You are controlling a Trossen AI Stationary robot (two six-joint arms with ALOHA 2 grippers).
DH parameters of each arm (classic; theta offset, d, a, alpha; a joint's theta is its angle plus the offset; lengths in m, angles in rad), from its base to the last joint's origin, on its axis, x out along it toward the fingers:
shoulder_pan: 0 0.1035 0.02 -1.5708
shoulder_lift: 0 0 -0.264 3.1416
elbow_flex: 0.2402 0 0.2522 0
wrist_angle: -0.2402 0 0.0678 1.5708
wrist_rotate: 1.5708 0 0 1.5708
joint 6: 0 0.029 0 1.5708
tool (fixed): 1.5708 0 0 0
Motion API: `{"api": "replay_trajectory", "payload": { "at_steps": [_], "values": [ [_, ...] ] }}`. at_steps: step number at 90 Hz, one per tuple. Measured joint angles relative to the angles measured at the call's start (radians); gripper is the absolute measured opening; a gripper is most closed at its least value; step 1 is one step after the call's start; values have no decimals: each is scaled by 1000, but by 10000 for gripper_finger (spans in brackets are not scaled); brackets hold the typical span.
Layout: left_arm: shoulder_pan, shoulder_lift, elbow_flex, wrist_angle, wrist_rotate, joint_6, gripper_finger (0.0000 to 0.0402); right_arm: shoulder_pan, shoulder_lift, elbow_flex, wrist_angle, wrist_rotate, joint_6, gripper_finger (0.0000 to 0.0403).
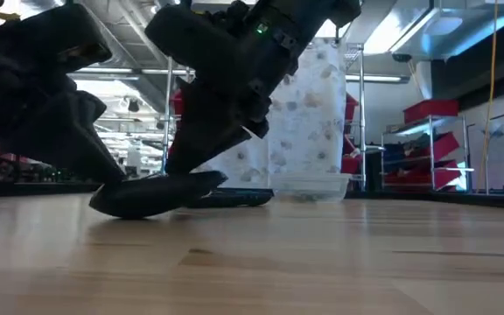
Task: Insert battery
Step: Insert the white battery into the wireless mouse
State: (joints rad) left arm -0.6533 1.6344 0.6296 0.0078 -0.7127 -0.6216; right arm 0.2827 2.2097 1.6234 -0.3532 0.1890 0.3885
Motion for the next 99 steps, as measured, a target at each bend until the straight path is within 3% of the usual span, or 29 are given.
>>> {"api": "replay_trajectory", "payload": {
  "at_steps": [67,99],
  "values": [
    [2,2,-1,-25,-11,46,0,-5,19,0,73,72,-38,28],
    [7,2,-1,-16,-12,61,0,-35,53,4,90,35,-26,28]
  ]
}}
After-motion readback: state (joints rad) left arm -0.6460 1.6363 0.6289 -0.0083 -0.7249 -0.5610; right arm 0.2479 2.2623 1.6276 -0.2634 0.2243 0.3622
